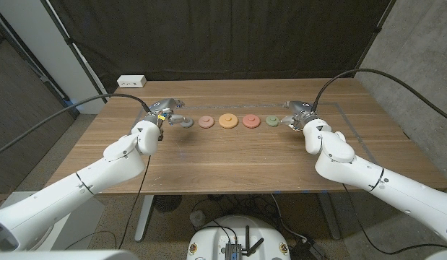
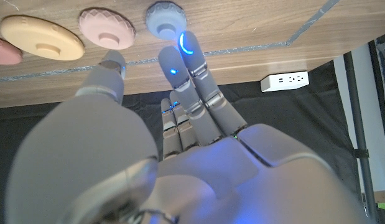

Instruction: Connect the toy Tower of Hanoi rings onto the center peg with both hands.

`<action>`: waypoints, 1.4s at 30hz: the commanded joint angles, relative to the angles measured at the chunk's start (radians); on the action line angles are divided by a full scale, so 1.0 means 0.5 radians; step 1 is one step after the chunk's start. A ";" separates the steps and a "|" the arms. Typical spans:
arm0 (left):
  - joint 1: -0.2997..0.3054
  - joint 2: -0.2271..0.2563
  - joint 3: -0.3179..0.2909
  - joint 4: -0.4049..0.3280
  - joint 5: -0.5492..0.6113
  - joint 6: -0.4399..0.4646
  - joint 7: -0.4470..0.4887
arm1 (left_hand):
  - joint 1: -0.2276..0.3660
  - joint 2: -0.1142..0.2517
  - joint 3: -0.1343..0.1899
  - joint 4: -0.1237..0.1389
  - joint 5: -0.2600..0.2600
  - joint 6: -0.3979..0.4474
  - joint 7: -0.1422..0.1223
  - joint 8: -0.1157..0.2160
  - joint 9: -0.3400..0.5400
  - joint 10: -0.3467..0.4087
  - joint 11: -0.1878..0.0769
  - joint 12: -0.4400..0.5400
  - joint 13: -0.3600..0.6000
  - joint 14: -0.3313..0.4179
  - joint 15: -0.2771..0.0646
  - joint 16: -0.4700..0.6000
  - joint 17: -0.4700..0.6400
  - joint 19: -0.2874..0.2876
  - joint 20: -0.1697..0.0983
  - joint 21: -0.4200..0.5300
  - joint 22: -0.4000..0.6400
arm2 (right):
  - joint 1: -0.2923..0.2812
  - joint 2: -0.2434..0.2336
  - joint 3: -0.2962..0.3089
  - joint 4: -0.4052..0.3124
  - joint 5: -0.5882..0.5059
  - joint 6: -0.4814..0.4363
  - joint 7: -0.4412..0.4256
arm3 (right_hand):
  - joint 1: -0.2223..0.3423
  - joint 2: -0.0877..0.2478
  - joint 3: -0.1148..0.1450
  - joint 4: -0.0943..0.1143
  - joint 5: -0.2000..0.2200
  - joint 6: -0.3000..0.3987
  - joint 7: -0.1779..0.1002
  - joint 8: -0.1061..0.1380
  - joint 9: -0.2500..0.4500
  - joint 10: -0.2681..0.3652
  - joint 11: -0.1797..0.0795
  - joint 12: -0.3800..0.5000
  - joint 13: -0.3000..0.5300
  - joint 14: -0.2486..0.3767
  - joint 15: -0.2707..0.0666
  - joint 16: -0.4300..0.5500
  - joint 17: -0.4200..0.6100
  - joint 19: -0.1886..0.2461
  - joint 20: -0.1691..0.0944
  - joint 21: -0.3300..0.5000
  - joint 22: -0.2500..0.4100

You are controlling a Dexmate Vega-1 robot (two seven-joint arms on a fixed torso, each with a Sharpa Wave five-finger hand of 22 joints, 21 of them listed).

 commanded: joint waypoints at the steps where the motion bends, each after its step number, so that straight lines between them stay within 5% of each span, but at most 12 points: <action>1: 0.024 0.062 -0.019 -0.048 -0.080 -0.023 -0.041 | 0.016 0.025 -0.007 -0.003 0.015 0.027 -0.004 0.013 0.006 0.032 -0.010 0.019 0.010 0.021 -0.035 0.019 0.002 0.011 -0.162 0.017 -0.003 | 0.044 -0.032 -0.044 -0.022 0.015 -0.016 0.110 | 0.001 0.010 -0.021 -0.006 0.019 -0.008 0.011 -0.001 0.005 0.003 0.011 -0.005 0.023 -0.023 -0.212 0.026 -0.014 -0.014 -0.138 0.039 -0.011; 42: 0.224 0.083 -0.160 -0.086 -0.188 -0.113 0.206 | 0.068 0.054 -0.044 -0.004 0.052 0.125 -0.026 0.017 0.011 0.136 -0.052 0.036 0.065 0.089 -0.035 0.127 -0.006 0.046 -0.163 0.121 -0.023 | 0.365 0.181 -0.213 0.340 -0.024 0.126 0.325 | 0.042 0.032 -0.065 -0.014 0.050 -0.092 0.040 -0.036 0.013 -0.052 0.046 -0.057 0.007 -0.030 -0.212 0.113 -0.057 -0.061 -0.136 0.147 -0.082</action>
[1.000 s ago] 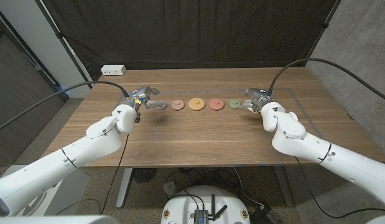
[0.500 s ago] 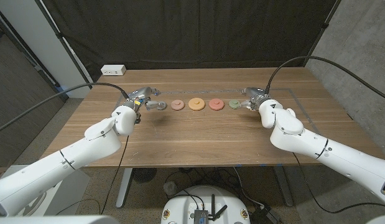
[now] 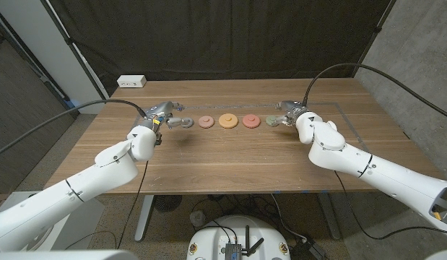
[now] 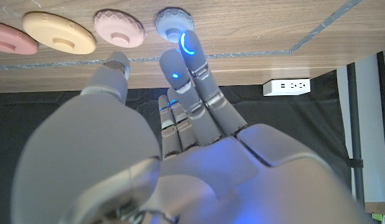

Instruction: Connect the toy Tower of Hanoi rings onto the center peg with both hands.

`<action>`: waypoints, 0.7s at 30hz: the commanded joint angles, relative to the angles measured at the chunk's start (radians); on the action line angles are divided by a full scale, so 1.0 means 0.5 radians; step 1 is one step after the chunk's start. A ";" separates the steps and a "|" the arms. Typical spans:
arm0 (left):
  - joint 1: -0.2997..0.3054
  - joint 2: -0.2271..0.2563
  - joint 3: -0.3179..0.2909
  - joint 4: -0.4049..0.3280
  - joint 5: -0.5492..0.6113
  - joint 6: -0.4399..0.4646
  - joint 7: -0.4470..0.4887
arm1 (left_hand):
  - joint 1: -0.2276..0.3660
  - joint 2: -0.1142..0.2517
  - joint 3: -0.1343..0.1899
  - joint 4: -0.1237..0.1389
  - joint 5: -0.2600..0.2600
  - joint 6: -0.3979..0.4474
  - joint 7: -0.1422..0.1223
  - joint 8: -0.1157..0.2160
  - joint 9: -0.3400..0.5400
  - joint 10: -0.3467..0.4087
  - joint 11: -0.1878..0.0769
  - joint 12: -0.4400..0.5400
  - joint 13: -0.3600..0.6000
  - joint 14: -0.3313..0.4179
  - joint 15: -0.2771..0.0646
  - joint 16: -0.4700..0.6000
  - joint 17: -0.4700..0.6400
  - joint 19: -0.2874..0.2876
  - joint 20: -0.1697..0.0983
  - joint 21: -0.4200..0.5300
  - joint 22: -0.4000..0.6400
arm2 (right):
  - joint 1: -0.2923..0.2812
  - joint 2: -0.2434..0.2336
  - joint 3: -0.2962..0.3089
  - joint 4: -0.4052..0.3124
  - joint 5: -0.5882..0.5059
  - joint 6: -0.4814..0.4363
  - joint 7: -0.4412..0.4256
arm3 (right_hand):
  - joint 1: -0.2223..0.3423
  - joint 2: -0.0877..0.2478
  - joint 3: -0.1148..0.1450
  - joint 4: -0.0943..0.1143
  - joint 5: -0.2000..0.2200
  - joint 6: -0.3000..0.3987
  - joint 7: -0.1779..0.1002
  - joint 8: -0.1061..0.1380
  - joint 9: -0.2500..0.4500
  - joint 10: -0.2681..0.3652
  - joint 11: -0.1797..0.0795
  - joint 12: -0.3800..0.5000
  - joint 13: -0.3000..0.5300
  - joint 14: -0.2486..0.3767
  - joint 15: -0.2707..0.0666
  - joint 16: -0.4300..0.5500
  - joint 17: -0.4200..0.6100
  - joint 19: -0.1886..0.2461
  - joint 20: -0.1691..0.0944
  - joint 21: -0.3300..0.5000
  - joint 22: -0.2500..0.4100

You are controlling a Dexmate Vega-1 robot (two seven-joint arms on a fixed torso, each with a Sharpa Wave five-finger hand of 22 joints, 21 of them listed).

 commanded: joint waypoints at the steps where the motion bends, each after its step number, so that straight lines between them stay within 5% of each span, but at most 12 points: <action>1: 0.053 0.028 -0.037 -0.028 -0.026 0.007 0.030 | 0.024 0.009 -0.006 0.001 0.022 0.015 0.006 0.001 0.006 0.018 0.008 0.013 0.011 0.020 -0.003 0.015 -0.001 0.019 -0.160 0.016 0.004 | 0.098 0.070 -0.055 0.114 -0.019 0.026 0.074 | 0.015 0.006 -0.011 0.001 0.006 -0.013 0.005 -0.005 0.000 -0.008 -0.004 -0.002 0.000 -0.001 -0.227 0.013 -0.001 -0.015 -0.154 0.020 -0.001; 21: 0.078 0.055 -0.061 -0.031 -0.056 -0.009 0.044 | 0.031 0.023 -0.040 0.007 0.044 0.026 0.003 -0.021 0.009 0.025 0.009 -0.011 0.053 -0.003 -0.003 0.049 -0.035 -0.008 -0.159 0.079 -0.032 | 0.171 0.115 -0.125 0.118 -0.058 -0.001 0.164 | 0.026 0.015 -0.030 0.004 0.014 -0.026 0.014 -0.009 -0.013 -0.014 0.005 0.001 -0.030 -0.013 -0.227 0.038 -0.033 -0.040 -0.154 0.076 -0.034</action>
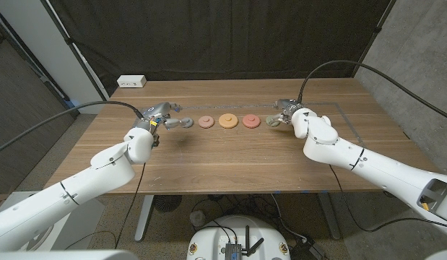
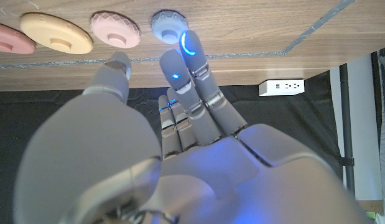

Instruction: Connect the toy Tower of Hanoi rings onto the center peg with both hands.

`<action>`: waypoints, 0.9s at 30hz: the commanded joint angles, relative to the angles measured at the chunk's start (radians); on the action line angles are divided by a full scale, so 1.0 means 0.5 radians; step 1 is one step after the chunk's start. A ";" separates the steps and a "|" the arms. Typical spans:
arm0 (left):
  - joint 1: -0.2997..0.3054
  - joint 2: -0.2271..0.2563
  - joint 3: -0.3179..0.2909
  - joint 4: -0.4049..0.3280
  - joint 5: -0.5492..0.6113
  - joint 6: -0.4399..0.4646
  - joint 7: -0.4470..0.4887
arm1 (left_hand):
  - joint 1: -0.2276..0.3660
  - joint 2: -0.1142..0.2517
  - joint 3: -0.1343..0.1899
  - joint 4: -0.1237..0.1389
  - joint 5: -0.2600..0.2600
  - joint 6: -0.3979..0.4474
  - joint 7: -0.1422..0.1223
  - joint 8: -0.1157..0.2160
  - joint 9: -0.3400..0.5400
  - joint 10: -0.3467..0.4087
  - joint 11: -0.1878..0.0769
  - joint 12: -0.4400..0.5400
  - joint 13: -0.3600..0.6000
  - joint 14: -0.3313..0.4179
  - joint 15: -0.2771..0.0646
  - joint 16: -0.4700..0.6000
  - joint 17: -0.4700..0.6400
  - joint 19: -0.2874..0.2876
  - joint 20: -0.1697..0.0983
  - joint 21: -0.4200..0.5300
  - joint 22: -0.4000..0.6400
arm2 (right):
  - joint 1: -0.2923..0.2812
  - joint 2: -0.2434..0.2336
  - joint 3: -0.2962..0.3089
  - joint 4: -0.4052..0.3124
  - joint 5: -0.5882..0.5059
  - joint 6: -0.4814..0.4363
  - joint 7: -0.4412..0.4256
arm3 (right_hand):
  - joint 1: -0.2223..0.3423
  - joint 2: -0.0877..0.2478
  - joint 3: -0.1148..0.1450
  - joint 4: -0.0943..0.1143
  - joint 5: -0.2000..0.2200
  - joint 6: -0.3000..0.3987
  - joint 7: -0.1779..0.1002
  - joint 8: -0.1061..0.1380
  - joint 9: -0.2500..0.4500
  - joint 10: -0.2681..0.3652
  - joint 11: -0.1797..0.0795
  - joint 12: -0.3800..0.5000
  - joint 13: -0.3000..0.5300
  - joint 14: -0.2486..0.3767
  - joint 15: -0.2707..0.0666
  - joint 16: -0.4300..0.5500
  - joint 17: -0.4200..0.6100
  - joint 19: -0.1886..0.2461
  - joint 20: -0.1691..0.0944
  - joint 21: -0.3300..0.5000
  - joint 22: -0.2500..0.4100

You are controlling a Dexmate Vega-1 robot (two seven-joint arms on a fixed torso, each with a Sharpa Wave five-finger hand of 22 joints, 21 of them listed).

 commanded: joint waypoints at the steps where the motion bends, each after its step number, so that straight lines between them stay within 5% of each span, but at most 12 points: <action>1: 0.013 0.010 -0.013 0.008 -0.020 -0.020 0.011 | 0.010 0.003 -0.008 0.002 0.014 0.028 0.004 -0.006 0.010 0.014 0.000 -0.008 0.013 -0.004 -0.003 0.013 -0.006 -0.008 -0.159 0.020 -0.006 | 0.052 0.043 -0.049 0.016 -0.026 -0.012 0.056 | 0.008 -0.006 -0.007 -0.006 0.015 -0.013 0.000 -0.001 0.004 -0.015 0.008 0.000 -0.001 -0.003 -0.226 0.030 0.008 -0.013 -0.154 0.017 -0.004; 27: 0.065 0.040 -0.076 0.044 -0.078 -0.109 0.045 | 0.019 0.014 -0.026 0.002 0.025 0.060 0.012 -0.007 0.012 0.045 0.011 -0.017 0.035 -0.008 -0.003 0.043 -0.025 -0.021 -0.159 0.067 -0.034 | 0.206 0.198 -0.216 0.119 -0.123 -0.035 0.212 | 0.001 -0.005 -0.028 0.001 0.016 -0.083 0.015 -0.022 -0.006 -0.052 0.017 -0.007 -0.021 -0.051 -0.225 0.017 -0.051 -0.044 -0.153 0.054 -0.039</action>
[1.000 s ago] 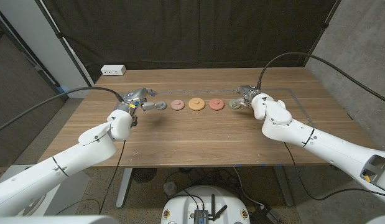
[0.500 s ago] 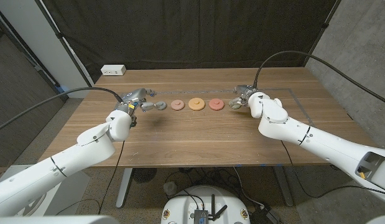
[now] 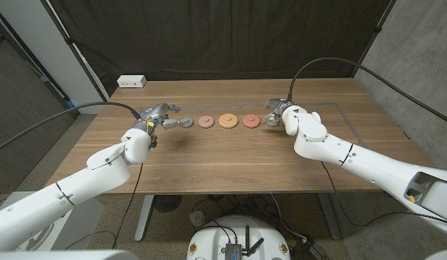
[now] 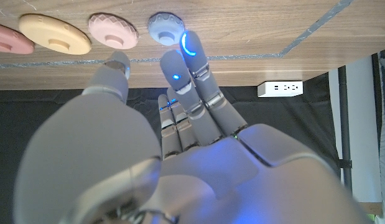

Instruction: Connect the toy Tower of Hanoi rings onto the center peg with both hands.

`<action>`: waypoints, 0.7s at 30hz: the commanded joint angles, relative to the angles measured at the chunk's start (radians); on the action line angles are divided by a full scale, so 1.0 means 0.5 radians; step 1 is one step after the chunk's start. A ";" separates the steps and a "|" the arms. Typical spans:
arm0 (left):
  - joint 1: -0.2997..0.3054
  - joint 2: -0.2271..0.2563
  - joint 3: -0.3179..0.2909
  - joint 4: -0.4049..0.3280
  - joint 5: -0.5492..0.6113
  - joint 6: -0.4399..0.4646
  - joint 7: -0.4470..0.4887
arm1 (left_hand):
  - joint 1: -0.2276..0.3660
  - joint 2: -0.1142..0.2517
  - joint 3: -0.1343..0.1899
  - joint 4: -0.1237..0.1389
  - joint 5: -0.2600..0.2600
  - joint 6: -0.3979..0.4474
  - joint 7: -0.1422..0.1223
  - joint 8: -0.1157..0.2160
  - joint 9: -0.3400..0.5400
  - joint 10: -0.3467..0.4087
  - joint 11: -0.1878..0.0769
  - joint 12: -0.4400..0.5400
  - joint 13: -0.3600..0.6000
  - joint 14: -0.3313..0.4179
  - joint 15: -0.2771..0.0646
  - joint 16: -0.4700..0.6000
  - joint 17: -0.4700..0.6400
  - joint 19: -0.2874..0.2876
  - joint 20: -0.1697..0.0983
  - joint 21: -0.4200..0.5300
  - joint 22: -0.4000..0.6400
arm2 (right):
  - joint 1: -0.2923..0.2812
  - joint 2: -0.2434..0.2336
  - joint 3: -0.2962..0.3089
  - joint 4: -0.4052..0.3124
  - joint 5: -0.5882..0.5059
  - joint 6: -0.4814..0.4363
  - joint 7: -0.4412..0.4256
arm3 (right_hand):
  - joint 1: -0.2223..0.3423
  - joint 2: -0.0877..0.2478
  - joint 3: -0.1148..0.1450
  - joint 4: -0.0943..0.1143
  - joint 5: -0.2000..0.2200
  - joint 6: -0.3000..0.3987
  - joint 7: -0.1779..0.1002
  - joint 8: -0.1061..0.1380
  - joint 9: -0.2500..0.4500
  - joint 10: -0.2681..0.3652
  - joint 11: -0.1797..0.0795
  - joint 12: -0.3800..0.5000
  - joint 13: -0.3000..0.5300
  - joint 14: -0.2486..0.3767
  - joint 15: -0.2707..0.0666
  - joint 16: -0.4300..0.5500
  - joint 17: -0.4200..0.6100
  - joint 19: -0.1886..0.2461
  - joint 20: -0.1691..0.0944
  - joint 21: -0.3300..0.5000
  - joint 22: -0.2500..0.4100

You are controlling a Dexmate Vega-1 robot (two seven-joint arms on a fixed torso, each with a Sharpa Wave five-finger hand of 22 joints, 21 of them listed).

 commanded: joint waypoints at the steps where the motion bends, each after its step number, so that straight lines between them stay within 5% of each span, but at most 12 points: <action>1: 0.025 0.006 -0.030 0.019 -0.031 -0.038 0.020 | 0.021 0.015 -0.010 0.001 0.012 0.028 0.001 -0.008 0.012 0.018 -0.001 -0.006 0.012 -0.001 -0.003 0.022 0.005 -0.014 -0.166 0.028 -0.001 | 0.070 0.076 -0.072 0.062 -0.042 -0.005 0.058 | 0.000 -0.005 -0.010 -0.001 0.016 -0.018 -0.003 -0.017 0.003 -0.011 -0.005 0.001 0.006 -0.004 -0.236 0.001 0.004 -0.010 -0.174 0.010 0.002; 21: 0.064 0.026 -0.071 0.019 -0.063 -0.049 0.042 | 0.031 0.026 -0.027 0.002 0.025 0.041 -0.003 -0.015 0.017 0.039 0.021 -0.026 0.031 -0.019 -0.003 0.048 -0.019 -0.031 -0.165 0.089 -0.036 | 0.182 0.215 -0.158 0.220 -0.033 0.004 0.115 | -0.014 0.002 -0.025 0.006 0.017 -0.078 0.006 -0.027 -0.005 -0.038 0.000 0.000 -0.008 -0.018 -0.235 0.014 -0.017 -0.034 -0.173 0.035 -0.023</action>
